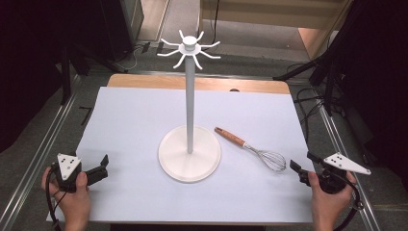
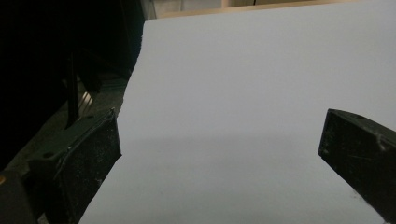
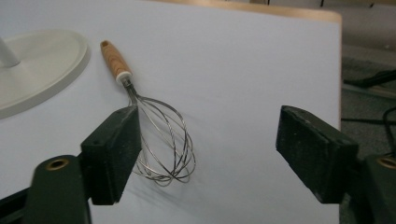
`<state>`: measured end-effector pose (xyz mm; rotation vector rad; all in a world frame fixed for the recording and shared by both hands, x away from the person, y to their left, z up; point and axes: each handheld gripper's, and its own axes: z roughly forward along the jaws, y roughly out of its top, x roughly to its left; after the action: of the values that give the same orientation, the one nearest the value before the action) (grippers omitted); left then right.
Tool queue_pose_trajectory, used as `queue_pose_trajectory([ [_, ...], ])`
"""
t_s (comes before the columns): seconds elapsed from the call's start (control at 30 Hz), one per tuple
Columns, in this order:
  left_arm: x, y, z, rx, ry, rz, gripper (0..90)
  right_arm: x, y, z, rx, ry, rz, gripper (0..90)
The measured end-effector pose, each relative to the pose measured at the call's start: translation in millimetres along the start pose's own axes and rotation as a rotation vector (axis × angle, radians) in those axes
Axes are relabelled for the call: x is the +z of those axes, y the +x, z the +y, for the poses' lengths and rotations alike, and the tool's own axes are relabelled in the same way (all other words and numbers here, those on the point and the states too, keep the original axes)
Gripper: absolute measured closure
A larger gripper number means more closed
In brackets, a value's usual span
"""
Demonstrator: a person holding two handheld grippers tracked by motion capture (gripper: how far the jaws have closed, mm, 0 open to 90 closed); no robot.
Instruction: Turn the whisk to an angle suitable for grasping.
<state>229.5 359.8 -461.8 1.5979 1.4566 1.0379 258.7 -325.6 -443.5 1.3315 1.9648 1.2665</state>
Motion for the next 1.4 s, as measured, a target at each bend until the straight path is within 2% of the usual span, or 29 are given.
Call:
queue_pose_trajectory([
  [0.03, -0.1, 0.0, 0.0, 0.0, 0.0, 0.0, 0.0, 1.4, -1.6, 2.6, 0.0, 0.021, 0.013, 29.2],
  [0.07, 0.2, -0.5, 0.0, 0.001, 0.0, 0.0, 0.0, 3.6, -3.2, 7.6, -0.02, 0.055, 0.005, 34.0],
  [0.1, 0.2, -0.5, 0.0, 0.001, 0.0, 0.0, 0.0, 3.9, -3.7, 9.8, -0.03, 0.064, 0.006, 36.5],
  [0.27, 0.5, -0.5, 0.1, 0.003, 0.001, -0.003, 0.0, 6.4, -7.5, 18.0, -0.05, 0.083, 0.025, 36.9],
  [0.33, 0.4, -0.1, 0.2, -0.001, 0.003, -0.004, 0.0, 10.7, -8.1, 23.3, -0.079, 0.115, 0.038, 37.5],
  [0.4, 0.5, -0.4, 0.2, 0.0, 0.003, -0.004, 0.0, 12.1, -7.4, 25.1, -0.083, 0.126, 0.044, 38.6],
  [0.53, 0.5, -0.5, 0.2, 0.004, 0.003, -0.002, 0.0, 17.3, -3.8, 36.0, -0.111, 0.16, 0.095, 42.1],
  [0.8, 0.7, -0.5, 0.3, 0.006, 0.005, -0.002, 0.0, 24.9, 2.9, 50.9, -0.174, 0.209, 0.086, 43.2],
  [0.97, 0.5, -2.1, 0.1, 0.021, 0.004, 0.004, 0.0, 28.4, 2.2, 53.9, -0.169, 0.215, 0.09, 41.6],
  [1.17, 0.3, -1.4, 0.0, 0.014, -0.001, -0.001, 0.0, 36.2, 4.5, 55.8, -0.184, 0.242, 0.098, 39.2],
  [1.4, 1.6, -2.1, 0.6, 0.018, 0.014, 0.001, 0.0, 40.9, 5.5, 57.6, -0.185, 0.246, 0.112, 40.4],
])
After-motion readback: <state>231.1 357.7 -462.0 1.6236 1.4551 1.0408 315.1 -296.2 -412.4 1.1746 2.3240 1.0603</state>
